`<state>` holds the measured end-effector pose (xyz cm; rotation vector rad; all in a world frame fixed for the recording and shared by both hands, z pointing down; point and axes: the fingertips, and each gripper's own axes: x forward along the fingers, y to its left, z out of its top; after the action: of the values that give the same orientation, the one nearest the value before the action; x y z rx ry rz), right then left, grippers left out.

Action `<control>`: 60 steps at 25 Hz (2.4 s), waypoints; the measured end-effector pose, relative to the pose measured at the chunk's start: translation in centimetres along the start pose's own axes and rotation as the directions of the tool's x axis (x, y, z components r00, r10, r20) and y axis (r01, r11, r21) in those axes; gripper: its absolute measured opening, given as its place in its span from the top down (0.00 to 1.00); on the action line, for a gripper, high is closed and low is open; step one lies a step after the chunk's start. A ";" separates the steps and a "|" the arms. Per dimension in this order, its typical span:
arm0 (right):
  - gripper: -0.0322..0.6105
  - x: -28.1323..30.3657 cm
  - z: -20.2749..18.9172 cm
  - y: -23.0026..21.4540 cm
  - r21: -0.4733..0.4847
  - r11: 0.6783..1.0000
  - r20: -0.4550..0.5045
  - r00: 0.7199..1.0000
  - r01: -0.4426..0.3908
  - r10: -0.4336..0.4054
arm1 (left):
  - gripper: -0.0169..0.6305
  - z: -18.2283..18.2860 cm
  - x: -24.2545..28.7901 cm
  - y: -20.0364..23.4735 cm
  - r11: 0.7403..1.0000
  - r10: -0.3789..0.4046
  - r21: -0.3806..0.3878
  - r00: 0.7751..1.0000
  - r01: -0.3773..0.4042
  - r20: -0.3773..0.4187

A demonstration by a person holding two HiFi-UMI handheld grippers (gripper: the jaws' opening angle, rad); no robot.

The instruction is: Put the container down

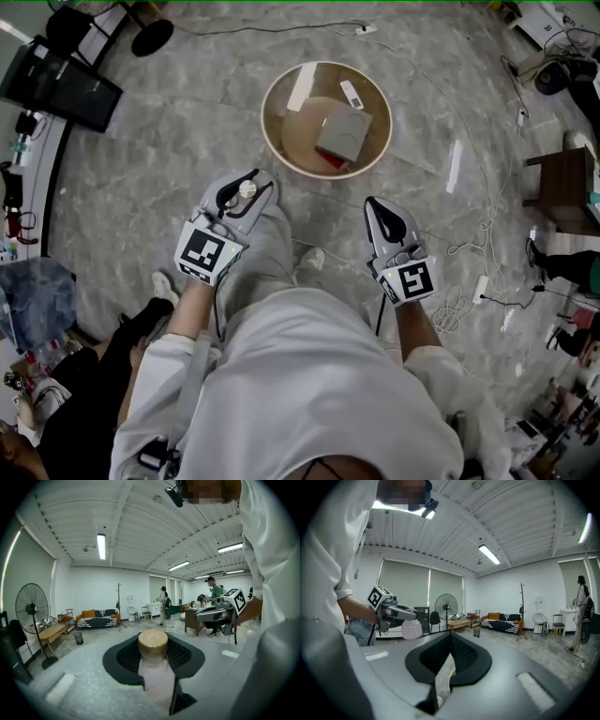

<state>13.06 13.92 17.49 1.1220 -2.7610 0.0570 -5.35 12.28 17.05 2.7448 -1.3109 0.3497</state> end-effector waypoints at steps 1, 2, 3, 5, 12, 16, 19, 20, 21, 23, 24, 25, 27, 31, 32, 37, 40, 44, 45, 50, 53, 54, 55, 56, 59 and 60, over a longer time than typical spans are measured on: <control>0.94 0.5 -0.1 -0.3 -0.003 1.000 -0.002 1.000 0.003 -0.003 | 0.78 -0.4 0.7 0.5 1.000 -0.006 0.001 1.000 0.006 -0.005; 0.94 1.1 -0.3 -0.6 -0.008 1.000 -0.005 1.000 0.006 -0.006 | 0.78 -0.8 1.5 1.1 1.000 -0.012 0.005 1.000 0.012 -0.008; 0.94 1.6 -0.5 -1.0 -0.013 1.000 -0.010 1.000 0.011 -0.012 | 0.78 -1.3 2.4 1.7 1.000 -0.019 0.010 1.000 0.019 -0.009; 0.94 2.9 -1.1 -2.0 -0.020 0.999 -0.022 0.999 0.027 -0.027 | 0.78 -2.6 4.5 3.1 0.999 -0.037 0.012 0.999 0.037 -0.013; 0.94 8.6 -4.1 -6.1 0.018 0.997 -0.081 0.994 0.074 -0.072 | 0.78 -7.7 14.1 8.9 0.997 -0.076 0.009 0.996 0.077 -0.046; 0.94 11.8 -6.6 -8.2 0.052 0.996 -0.119 0.990 0.079 -0.072 | 0.78 -11.0 19.0 12.1 0.998 -0.063 0.011 0.996 0.064 -0.063; 0.94 14.0 -8.8 -10.0 0.069 0.994 -0.135 0.988 0.085 -0.075 | 0.78 -13.7 22.3 13.9 0.998 -0.059 0.010 0.995 0.060 -0.075; 0.94 14.8 -9.5 -10.7 0.072 0.994 -0.136 0.988 0.088 -0.077 | 0.78 -14.7 23.3 14.3 0.998 -0.061 0.014 0.995 0.062 -0.082; 0.94 15.5 -10.3 -11.3 0.073 0.993 -0.136 0.987 0.091 -0.080 | 0.78 -15.8 24.4 14.7 0.998 -0.065 0.018 0.994 0.067 -0.089; 0.94 17.1 -12.0 -12.7 0.078 0.992 -0.135 0.987 0.099 -0.088 | 0.78 -18.0 26.6 15.4 0.997 -0.076 0.018 0.992 0.078 -0.102; 0.94 17.9 -12.9 -13.4 0.084 0.991 -0.141 0.985 0.107 -0.094 | 0.78 -19.1 27.6 15.7 0.996 -0.083 0.018 0.991 0.085 -0.109; 0.94 18.7 -14.0 -14.0 0.087 0.989 -0.158 0.982 0.116 -0.101 | 0.78 -20.1 28.6 16.0 0.995 -0.090 0.020 0.989 0.093 -0.114; 0.94 19.9 -16.4 -15.3 0.072 0.990 -0.188 0.976 0.124 -0.108 | 0.78 -22.1 30.5 16.6 0.994 -0.103 0.026 0.987 0.107 -0.123; 0.94 23.2 -19.2 -17.0 0.075 0.989 -0.148 0.983 0.124 -0.112 | 0.78 -25.4 33.8 17.7 0.992 -0.119 0.030 0.985 0.124 -0.124; 0.94 24.0 -20.2 -17.2 0.083 0.988 -0.150 0.982 0.128 -0.115 | 0.78 -26.2 34.4 17.9 0.991 -0.122 0.030 0.985 0.127 -0.123; 0.94 27.1 -25.4 -17.6 0.107 0.987 -0.149 0.983 0.120 -0.103 | 0.78 -30.5 37.2 18.7 0.988 -0.143 0.034 0.982 0.149 -0.123; 0.94 28.9 -28.1 -17.7 0.115 0.987 -0.154 0.984 0.110 -0.092 | 0.78 -33.1 38.7 19.2 0.986 -0.155 0.039 0.980 0.161 -0.127; 0.94 30.7 -31.4 -17.9 0.122 0.987 -0.165 0.983 0.100 -0.079 | 0.78 -36.7 40.6 19.4 0.983 -0.172 0.041 0.976 0.179 -0.135; 0.94 31.1 -32.1 -18.0 0.123 0.987 -0.165 0.983 0.100 -0.079 | 0.78 -37.6 41.0 19.4 0.982 -0.175 0.041 0.975 0.182 -0.136; 0.94 32.7 -35.8 -18.5 0.123 0.987 -0.175 0.981 0.107 -0.084 | 0.78 -41.5 42.7 19.8 0.980 -0.189 0.036 0.972 0.195 -0.141; 0.94 33.4 -37.8 -18.8 0.122 0.987 -0.179 0.980 0.109 -0.086 | 0.78 -43.7 43.6 19.8 0.978 -0.200 0.033 0.969 0.206 -0.142; 0.94 33.6 -38.4 -18.8 0.123 0.986 -0.181 0.980 0.110 -0.087 | 0.78 -44.3 43.8 19.8 0.978 -0.202 0.030 0.969 0.208 -0.142; 0.94 33.8 -39.0 -18.7 0.125 0.986 -0.185 0.979 0.113 -0.088 | 0.78 -45.0 44.0 19.9 0.977 -0.204 0.026 0.969 0.209 -0.143; 0.94 34.0 -39.6 -18.7 0.127 0.985 -0.189 0.978 0.116 -0.090 | 0.78 -45.6 44.1 19.9 0.977 -0.206 0.022 0.968 0.211 -0.144; 0.94 34.3 -41.0 -18.6 0.133 0.983 -0.200 0.975 0.123 -0.095 | 0.78 -47.3 44.5 20.0 0.975 -0.216 0.012 0.965 0.221 -0.148; 0.94 34.5 -41.4 -18.6 0.134 0.983 -0.202 0.975 0.124 -0.096 | 0.78 -47.7 44.8 20.0 0.975 -0.220 0.012 0.964 0.224 -0.149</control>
<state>7.26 -19.28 63.43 1.2313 -2.5516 0.3415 -1.77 -26.17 73.51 2.7894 -0.9598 0.5430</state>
